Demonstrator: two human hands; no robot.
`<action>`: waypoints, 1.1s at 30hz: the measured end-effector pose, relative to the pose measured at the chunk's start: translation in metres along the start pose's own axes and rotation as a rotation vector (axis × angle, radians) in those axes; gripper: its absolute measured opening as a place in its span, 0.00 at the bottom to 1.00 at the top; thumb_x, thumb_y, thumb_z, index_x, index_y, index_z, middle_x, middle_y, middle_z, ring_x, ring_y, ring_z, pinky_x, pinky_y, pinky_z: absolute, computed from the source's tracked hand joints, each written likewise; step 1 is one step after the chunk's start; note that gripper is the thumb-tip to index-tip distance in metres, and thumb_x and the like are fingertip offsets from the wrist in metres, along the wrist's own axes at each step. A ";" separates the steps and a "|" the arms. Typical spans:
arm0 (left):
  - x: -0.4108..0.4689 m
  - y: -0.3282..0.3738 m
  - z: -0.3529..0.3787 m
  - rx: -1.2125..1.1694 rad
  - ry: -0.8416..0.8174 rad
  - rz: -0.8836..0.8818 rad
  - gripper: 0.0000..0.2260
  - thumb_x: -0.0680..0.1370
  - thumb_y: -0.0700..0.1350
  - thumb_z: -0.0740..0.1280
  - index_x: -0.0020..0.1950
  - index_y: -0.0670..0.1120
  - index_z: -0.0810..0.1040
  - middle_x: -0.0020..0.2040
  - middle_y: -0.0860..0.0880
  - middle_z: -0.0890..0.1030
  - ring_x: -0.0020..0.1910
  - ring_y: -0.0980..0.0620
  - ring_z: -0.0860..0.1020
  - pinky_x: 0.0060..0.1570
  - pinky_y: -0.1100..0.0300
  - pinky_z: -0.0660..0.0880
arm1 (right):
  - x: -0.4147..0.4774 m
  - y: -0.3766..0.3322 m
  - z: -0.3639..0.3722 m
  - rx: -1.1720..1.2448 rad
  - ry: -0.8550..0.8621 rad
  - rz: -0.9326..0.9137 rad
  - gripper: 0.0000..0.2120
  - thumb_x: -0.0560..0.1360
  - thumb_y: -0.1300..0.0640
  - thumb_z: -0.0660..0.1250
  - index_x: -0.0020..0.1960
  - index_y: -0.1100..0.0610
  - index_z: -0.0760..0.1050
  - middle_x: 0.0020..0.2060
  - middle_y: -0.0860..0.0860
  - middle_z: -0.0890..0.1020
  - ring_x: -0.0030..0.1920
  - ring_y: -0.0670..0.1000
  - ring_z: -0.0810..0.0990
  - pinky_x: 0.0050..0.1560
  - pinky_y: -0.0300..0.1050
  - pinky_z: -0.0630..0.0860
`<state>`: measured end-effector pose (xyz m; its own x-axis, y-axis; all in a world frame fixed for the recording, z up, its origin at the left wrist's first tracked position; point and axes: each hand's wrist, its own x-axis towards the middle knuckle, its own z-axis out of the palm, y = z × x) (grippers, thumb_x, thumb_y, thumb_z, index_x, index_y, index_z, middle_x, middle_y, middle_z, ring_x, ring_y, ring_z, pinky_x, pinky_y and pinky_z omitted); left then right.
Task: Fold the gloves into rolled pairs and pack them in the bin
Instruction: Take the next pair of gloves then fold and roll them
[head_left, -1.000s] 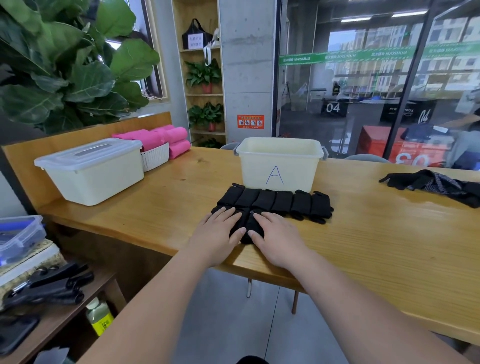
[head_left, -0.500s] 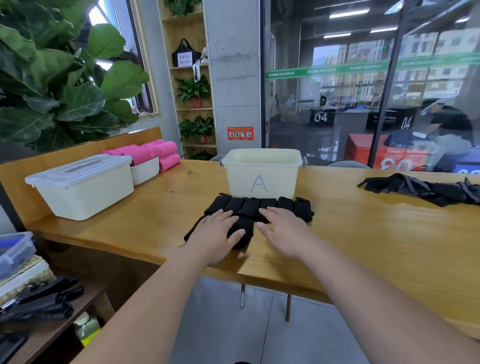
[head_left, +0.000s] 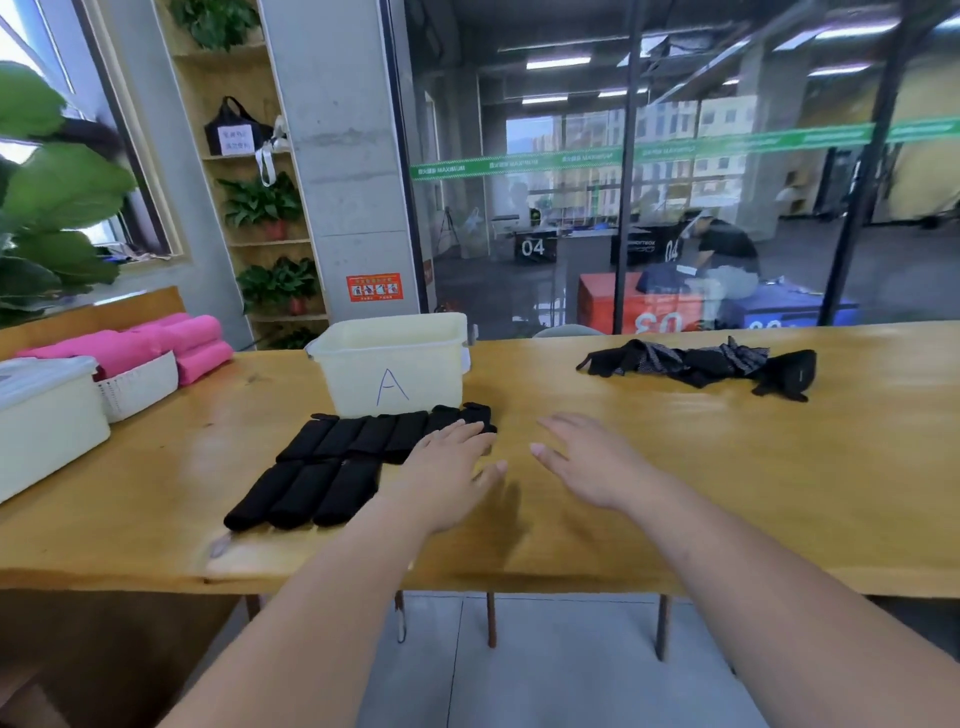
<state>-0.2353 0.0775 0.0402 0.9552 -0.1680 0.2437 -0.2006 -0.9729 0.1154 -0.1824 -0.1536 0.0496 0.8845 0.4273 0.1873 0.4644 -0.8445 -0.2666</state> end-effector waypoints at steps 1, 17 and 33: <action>0.007 0.012 0.004 0.001 -0.008 0.024 0.29 0.86 0.65 0.53 0.84 0.53 0.64 0.85 0.52 0.61 0.85 0.50 0.54 0.82 0.47 0.55 | -0.003 0.013 -0.002 -0.006 0.011 0.021 0.31 0.85 0.34 0.52 0.83 0.46 0.60 0.82 0.48 0.64 0.81 0.54 0.62 0.78 0.59 0.65; 0.104 0.136 0.062 -0.052 -0.115 0.256 0.29 0.86 0.66 0.53 0.84 0.55 0.63 0.85 0.52 0.59 0.85 0.50 0.54 0.83 0.48 0.53 | -0.038 0.147 -0.023 -0.073 0.008 0.308 0.31 0.85 0.35 0.52 0.85 0.46 0.56 0.84 0.50 0.60 0.83 0.56 0.57 0.81 0.59 0.60; 0.211 0.139 0.111 -0.108 -0.060 0.117 0.30 0.86 0.66 0.50 0.83 0.51 0.64 0.85 0.48 0.59 0.85 0.46 0.54 0.83 0.45 0.50 | 0.027 0.238 -0.001 -0.132 0.038 0.456 0.34 0.84 0.31 0.47 0.84 0.45 0.55 0.85 0.51 0.53 0.85 0.57 0.47 0.82 0.63 0.50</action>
<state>-0.0377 -0.1105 0.0006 0.9345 -0.2914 0.2042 -0.3304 -0.9238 0.1936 -0.0480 -0.3434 -0.0079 0.9935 -0.0065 0.1139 0.0174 -0.9780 -0.2078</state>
